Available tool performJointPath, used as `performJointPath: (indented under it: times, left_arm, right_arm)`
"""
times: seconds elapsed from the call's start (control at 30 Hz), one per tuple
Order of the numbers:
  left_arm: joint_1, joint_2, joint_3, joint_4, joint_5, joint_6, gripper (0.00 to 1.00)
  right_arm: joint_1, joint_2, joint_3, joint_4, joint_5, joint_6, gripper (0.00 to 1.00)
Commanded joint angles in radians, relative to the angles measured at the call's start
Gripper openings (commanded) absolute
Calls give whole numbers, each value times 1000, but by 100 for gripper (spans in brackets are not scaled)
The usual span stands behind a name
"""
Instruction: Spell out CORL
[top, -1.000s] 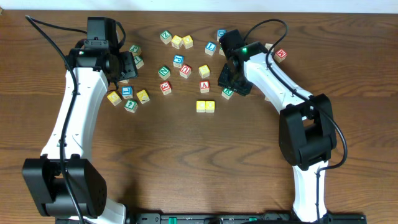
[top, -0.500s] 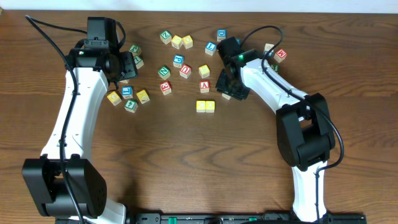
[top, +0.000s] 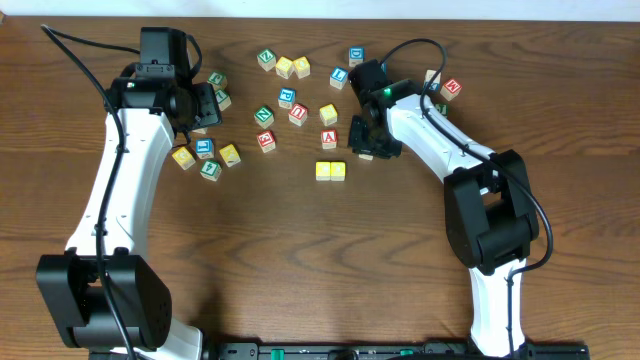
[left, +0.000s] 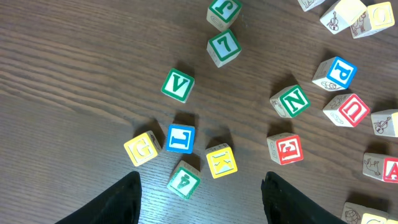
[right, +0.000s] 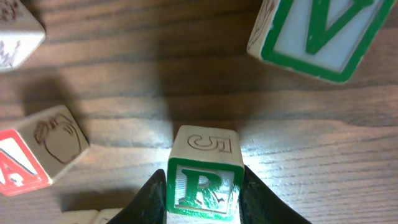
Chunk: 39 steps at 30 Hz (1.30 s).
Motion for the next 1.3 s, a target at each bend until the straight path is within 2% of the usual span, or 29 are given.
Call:
performJointPath:
  times: [0.0,0.43,1.03,1.13,1.27]
  left_arm:
    - [4,10,-10,-2,2,2,61]
    - [4,10,-10,-2,2,2,61]
    - [4,10,-10,-2,2,2,61]
    - [4,10,-10,-2,2,2,61]
    - [4,10,-10,-2,2,2,61]
  right_arm:
    - [8,10,-6,-16,-11,-59,31]
    - [8,10,-6,-58,-96,-214,33]
    - [30,10,-6,-107,-122,-277,34]
    - [30,9,-5,-106,-122,-276,36]
    - [29,-8,11,-111,-121,-277,46]
